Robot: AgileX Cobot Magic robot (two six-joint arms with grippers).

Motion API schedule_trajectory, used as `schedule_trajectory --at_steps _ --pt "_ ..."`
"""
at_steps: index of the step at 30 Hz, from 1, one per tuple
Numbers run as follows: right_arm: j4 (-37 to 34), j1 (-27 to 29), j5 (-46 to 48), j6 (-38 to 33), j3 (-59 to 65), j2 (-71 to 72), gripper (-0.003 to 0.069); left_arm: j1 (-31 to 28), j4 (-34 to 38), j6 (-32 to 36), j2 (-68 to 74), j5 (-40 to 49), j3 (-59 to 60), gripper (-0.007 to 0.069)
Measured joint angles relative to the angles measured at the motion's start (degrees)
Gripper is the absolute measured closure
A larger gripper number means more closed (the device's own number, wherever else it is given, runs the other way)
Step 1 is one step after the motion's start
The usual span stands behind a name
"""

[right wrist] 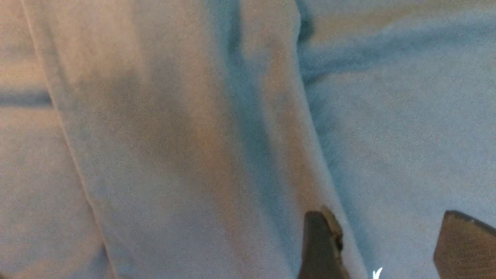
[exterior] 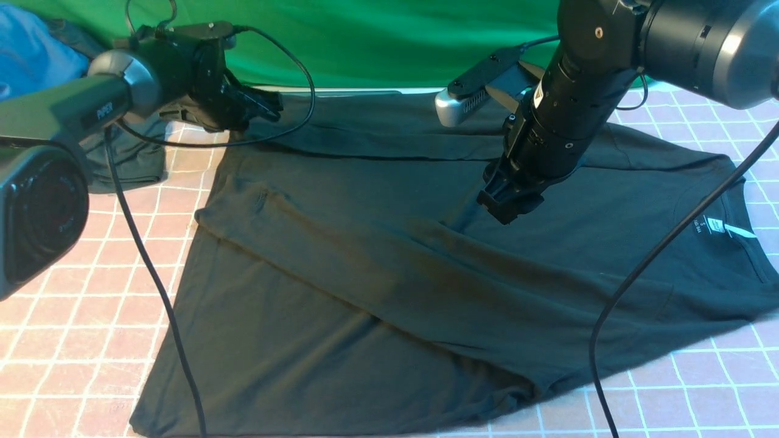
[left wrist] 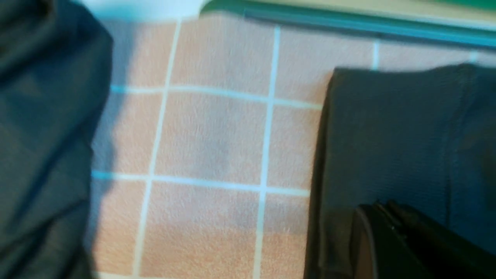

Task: Fold a long-sleeved shirt over a pink coffee tablecloth.
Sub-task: 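Fold the left side of the dark shirt inward over its body with the left gripper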

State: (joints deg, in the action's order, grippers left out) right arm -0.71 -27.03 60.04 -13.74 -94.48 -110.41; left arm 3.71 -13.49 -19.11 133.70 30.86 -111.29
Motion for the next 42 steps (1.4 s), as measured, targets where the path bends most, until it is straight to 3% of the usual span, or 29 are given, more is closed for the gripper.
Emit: schedule_trajectory --at_steps 7,15,18,27,30,35,42 --pt "0.0 0.0 0.0 0.0 0.0 0.0 0.0232 0.1 0.9 0.9 -3.5 4.1 -1.4 0.061" --pt "0.0 0.0 -0.1 0.3 0.0 0.0 0.0232 -0.4 1.5 1.0 -3.0 3.1 -1.5 0.0594" --pt "0.0 0.0 -0.2 0.3 0.0 0.0 0.0232 -0.9 1.5 0.4 -1.2 3.1 -1.5 0.0542" --pt "0.0 0.0 -0.6 0.3 0.0 0.0 0.0232 -1.0 2.3 -1.3 2.4 2.5 -1.5 0.0227" --pt "0.0 0.0 -1.0 0.3 0.0 0.0 0.0232 -1.0 2.4 -1.3 2.4 1.3 -1.5 0.0176" --pt "0.0 0.0 -1.4 0.3 0.0 0.0 0.0232 -1.0 2.7 -1.3 2.4 0.6 -1.5 0.0189" --pt "0.0 0.0 -1.5 0.4 0.0 0.0 0.0232 -1.0 6.2 1.9 3.2 0.4 -1.5 0.0337"
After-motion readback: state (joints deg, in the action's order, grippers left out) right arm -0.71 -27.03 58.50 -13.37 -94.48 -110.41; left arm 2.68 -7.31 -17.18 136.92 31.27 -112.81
